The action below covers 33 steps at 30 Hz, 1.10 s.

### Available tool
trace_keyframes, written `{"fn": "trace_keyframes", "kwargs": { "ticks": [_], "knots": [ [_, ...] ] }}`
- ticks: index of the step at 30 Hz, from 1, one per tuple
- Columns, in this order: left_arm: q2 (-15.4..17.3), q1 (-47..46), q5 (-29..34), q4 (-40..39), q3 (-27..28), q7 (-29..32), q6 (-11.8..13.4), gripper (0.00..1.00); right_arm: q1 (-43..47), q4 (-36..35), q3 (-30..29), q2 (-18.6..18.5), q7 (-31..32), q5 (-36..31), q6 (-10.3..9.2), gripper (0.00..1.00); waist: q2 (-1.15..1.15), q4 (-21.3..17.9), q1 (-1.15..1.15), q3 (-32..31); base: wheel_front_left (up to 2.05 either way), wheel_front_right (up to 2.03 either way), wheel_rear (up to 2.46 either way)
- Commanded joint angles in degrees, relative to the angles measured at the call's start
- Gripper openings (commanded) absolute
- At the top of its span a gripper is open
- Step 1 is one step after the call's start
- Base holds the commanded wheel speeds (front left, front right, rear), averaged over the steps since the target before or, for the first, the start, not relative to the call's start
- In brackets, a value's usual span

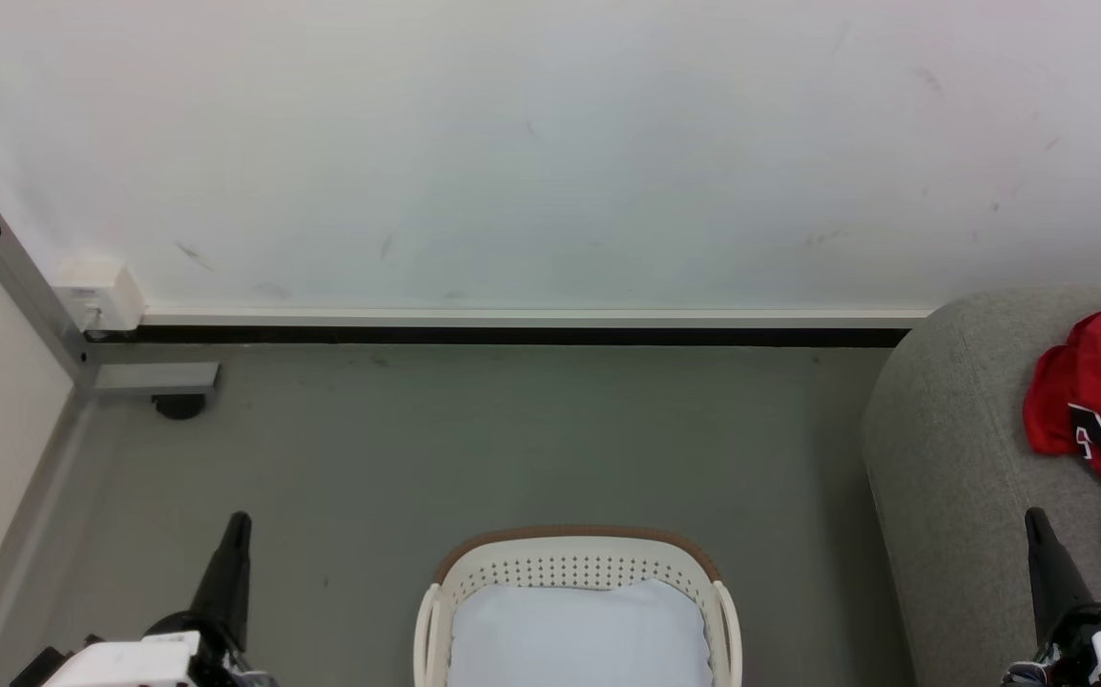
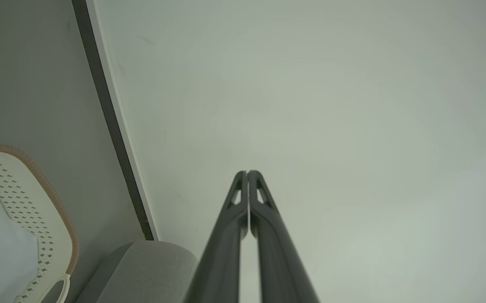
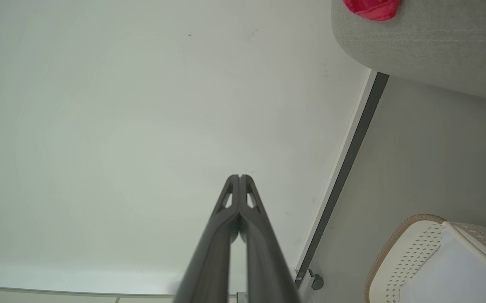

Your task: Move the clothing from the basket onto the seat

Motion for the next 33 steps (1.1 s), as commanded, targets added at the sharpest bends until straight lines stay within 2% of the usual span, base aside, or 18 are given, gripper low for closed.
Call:
{"fn": "trace_keyframes", "kwargs": {
  "ticks": [1,33],
  "knots": [
    [0.1,-0.4,-0.7,-0.1,0.2,0.2,-0.4,0.00,-0.7,-0.1,-0.3,0.0,0.3,-0.3,-0.11,0.00,0.00,0.0,0.00,0.0,0.00,0.00,0.00],
    [0.1,-0.4,-0.7,-0.2,0.2,0.2,-0.3,0.00,-0.7,-0.1,-0.4,0.1,0.3,-0.5,-0.10,0.00,0.00,0.0,0.00,0.0,0.00,0.00,0.00]
  ]
}}
